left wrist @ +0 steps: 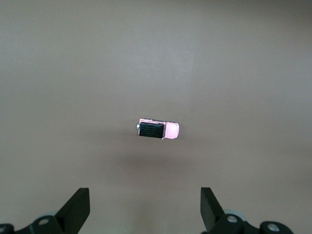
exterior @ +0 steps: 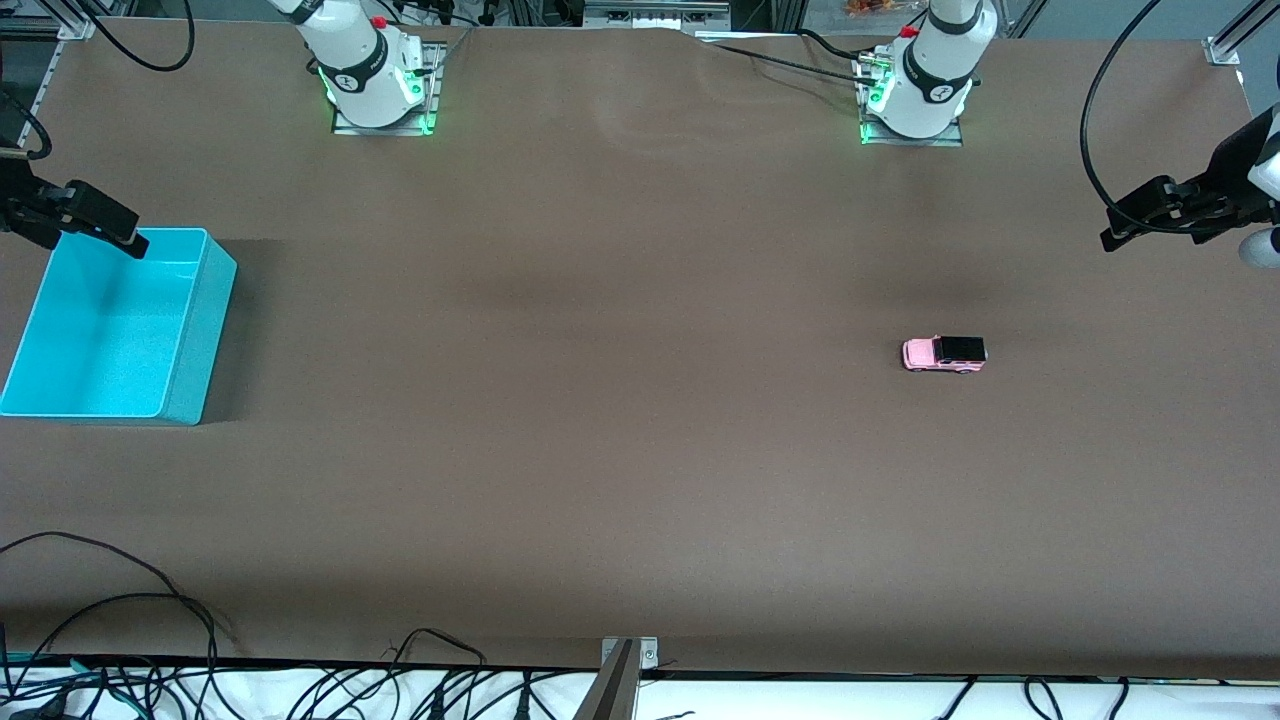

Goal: Wind and store pink jeep toy

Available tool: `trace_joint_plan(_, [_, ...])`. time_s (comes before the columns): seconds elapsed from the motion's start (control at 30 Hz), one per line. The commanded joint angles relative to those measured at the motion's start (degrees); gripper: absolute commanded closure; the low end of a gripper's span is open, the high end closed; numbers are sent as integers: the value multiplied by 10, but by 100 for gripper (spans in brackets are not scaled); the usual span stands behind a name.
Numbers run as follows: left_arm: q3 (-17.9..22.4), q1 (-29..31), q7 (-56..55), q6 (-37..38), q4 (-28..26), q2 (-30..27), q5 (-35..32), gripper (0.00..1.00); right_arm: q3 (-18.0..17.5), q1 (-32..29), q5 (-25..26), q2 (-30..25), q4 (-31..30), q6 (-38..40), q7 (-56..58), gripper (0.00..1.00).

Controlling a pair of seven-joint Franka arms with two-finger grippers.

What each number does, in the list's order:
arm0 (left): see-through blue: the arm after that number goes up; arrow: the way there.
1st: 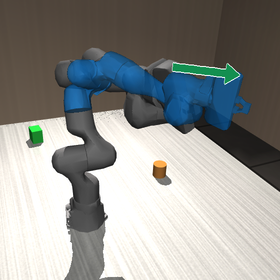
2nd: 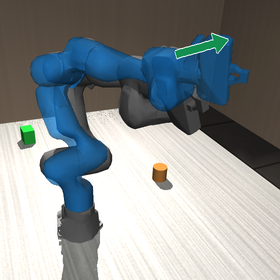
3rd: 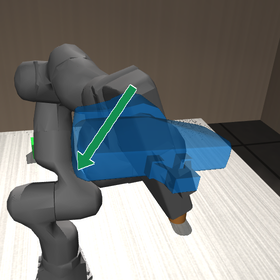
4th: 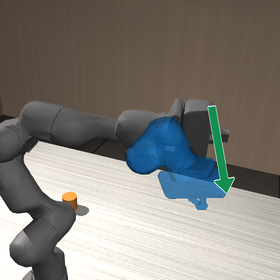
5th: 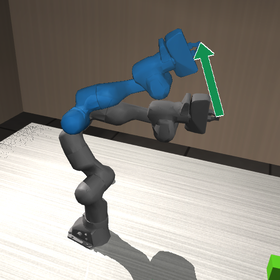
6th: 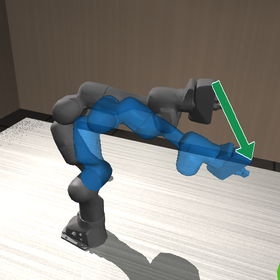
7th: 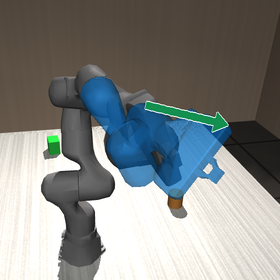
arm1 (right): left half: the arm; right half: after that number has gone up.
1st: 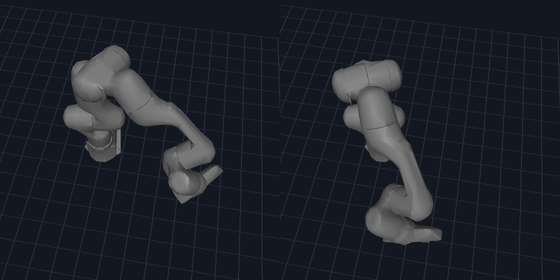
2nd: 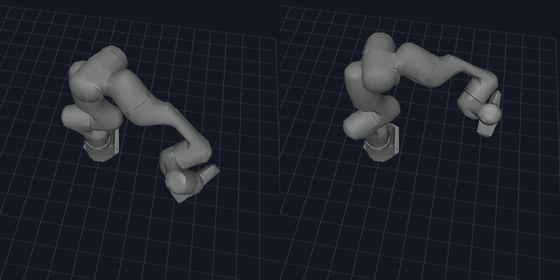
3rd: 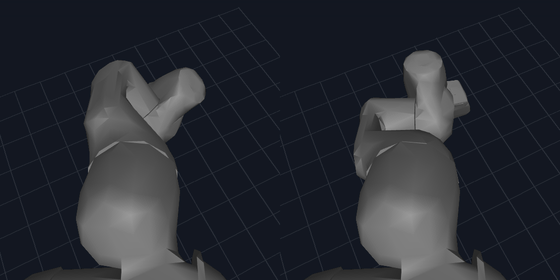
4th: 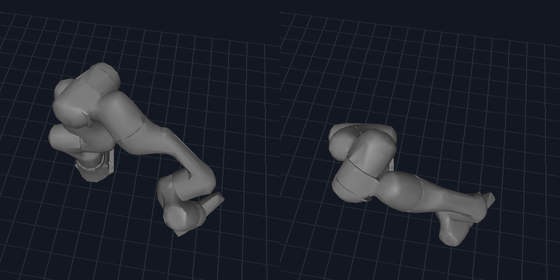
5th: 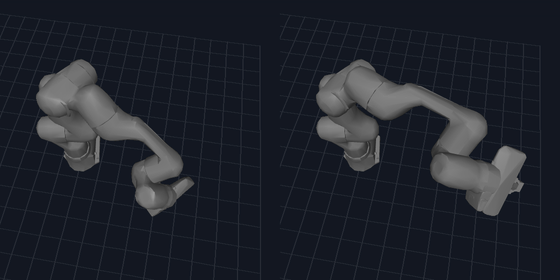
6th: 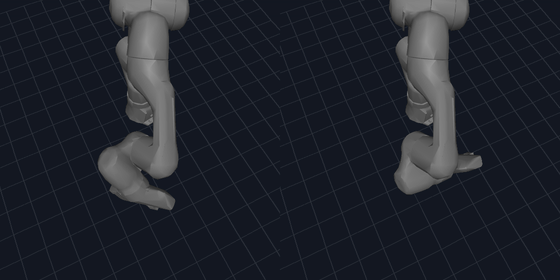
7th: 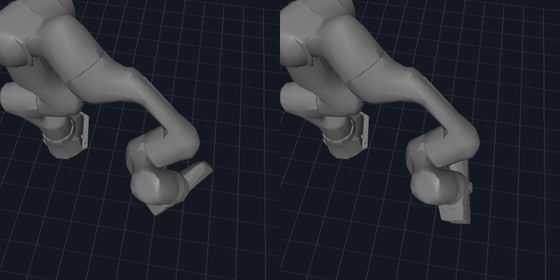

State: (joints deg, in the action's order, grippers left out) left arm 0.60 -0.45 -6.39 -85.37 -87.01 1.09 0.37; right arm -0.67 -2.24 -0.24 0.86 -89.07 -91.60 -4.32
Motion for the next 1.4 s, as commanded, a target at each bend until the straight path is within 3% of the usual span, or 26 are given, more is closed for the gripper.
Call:
trace_joint_plan(0.0, [-1,0,-5,1,-10,-10,10,0,1,0,-10,5,12,0,-1,0])
trace_joint_plan(0.57, [-3,-6,-3,0,-18,-14,10,0,1,0,-10,5,11,-3,-2,0])
trace_joint_plan(0.73, [-3,-4,1,-11,-52,-22,11,0,1,0,-10,5,11,-3,-2,0])
trace_joint_plan(1.13, [-2,0,2,-130,-162,-29,2,0,1,0,-10,5,12,-4,-3,0])
trace_joint_plan(1.37, [-2,0,2,-130,-167,-33,1,0,1,0,-11,5,12,-4,-3,0])
